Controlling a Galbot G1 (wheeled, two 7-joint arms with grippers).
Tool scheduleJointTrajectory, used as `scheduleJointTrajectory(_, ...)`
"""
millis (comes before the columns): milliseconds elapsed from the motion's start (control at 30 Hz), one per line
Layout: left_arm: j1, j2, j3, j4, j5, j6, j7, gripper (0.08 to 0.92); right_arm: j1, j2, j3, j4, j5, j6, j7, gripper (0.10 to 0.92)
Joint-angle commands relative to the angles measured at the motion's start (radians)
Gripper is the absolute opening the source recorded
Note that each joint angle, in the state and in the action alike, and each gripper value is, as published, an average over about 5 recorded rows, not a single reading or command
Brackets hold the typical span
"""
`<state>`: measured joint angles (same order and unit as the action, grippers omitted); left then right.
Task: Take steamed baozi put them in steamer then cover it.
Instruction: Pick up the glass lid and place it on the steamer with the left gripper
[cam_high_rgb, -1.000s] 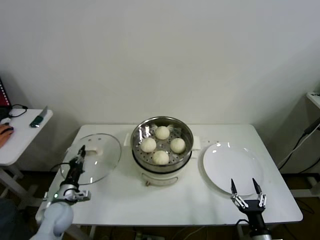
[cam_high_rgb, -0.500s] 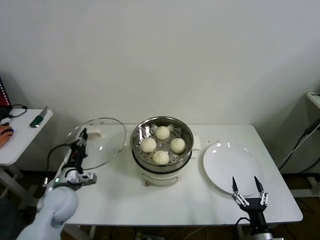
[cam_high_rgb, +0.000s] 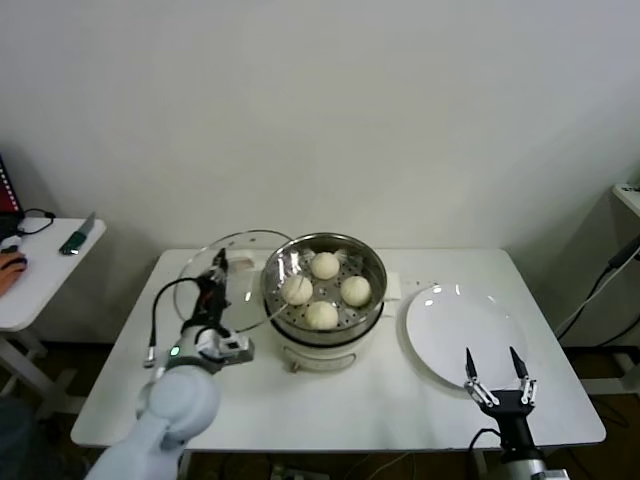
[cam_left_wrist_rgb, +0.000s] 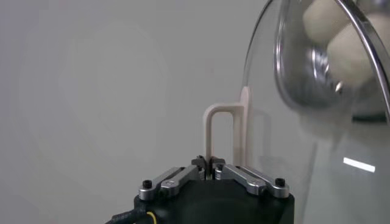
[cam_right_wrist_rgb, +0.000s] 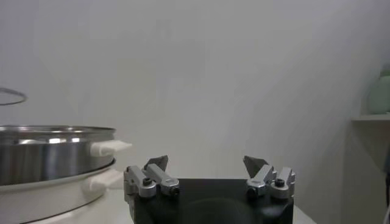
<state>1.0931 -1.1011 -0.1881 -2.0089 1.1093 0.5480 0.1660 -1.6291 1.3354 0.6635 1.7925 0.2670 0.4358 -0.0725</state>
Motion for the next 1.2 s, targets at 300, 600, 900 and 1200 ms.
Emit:
scheduleJointTrajectory(300, -0.228, -0.291, 0.35, 0.121, 0.201, 0.11, 0.095, 0.137, -0.001, -0.011, 0.011, 0.0, 0.006, 0.012, 0.003, 0.823)
scheduleJointTrajectory(600, -0.242, -0.386, 0.369, 0.221, 0.233, 0.109, 0.077, 0.137, -0.001, -0.008, 0.01, 0.007, 0.003, 0.012, 0.001, 0.823)
scheduleJointTrajectory(900, -0.224, -0.381, 0.343, 0.271, 0.288, 0.069, 0.031, 0.137, -0.005, -0.005, 0.018, 0.007, 0.008, 0.019, 0.003, 0.823)
scheduleJointTrajectory(1200, -0.204, -0.34, 0.311, 0.28, 0.301, 0.046, 0.013, 0.137, -0.004, -0.005, 0.021, 0.004, 0.01, 0.022, 0.003, 0.823)
